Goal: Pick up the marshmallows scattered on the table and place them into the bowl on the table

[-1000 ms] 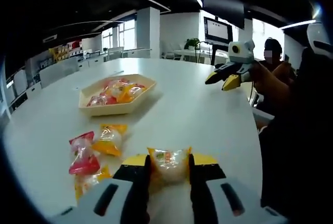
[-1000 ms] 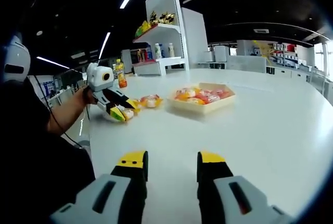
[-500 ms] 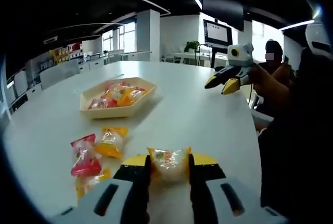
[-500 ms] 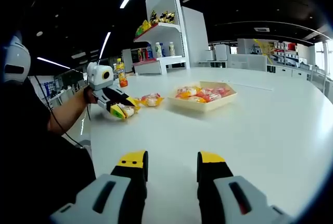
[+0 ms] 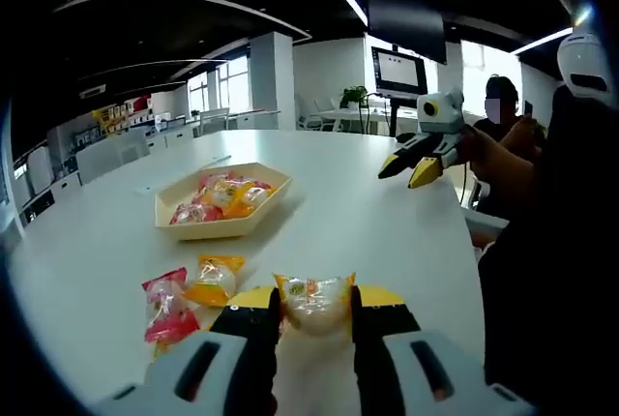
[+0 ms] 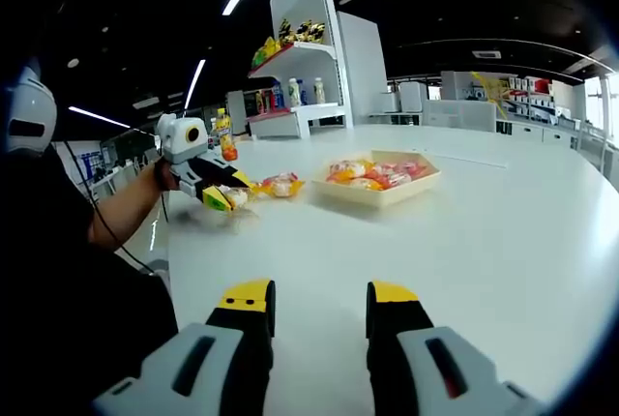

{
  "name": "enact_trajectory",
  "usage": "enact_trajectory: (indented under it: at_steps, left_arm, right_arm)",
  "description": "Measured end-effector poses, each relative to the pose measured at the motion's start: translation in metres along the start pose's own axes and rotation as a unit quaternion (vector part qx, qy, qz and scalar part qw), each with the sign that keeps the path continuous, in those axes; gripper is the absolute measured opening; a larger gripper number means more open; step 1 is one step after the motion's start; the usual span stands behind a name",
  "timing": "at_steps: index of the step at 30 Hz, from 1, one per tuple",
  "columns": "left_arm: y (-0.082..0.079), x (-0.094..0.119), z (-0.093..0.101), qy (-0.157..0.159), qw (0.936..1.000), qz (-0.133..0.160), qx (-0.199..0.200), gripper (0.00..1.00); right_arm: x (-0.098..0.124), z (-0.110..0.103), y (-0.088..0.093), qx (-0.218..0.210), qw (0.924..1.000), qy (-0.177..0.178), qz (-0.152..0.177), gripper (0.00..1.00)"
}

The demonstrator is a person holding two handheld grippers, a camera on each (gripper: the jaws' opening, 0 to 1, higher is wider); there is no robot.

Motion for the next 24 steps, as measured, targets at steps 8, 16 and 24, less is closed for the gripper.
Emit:
enact_trajectory:
  at_steps: [8,16,24]
  left_arm:
    - [-0.025,0.005,-0.011,-0.024,0.9981,0.057,-0.003,0.29]
    - [-0.04,0.009,-0.024,-0.054,0.9938,0.097,-0.003,0.3]
    - [-0.071,0.018,-0.045,-0.108,0.9795,0.17,-0.01,0.3]
  right_arm:
    - [0.0,0.001,0.0,0.0,1.0,0.001,0.0,0.37]
    - [0.001,0.002,-0.001,0.0,1.0,0.001,0.0,0.37]
    - [0.001,0.002,-0.001,0.0,1.0,0.002,0.0,0.37]
Point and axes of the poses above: the point that each gripper's makers call its tool centre point, and the gripper's own axes: x roughly backward along the fingers, z roughly to its right, y roughly out of its underside, the point moved 2 cm from there along x, roughly backward along the fingers, and after that the axes turned 5 degrees about z, right-handed, at the moved point
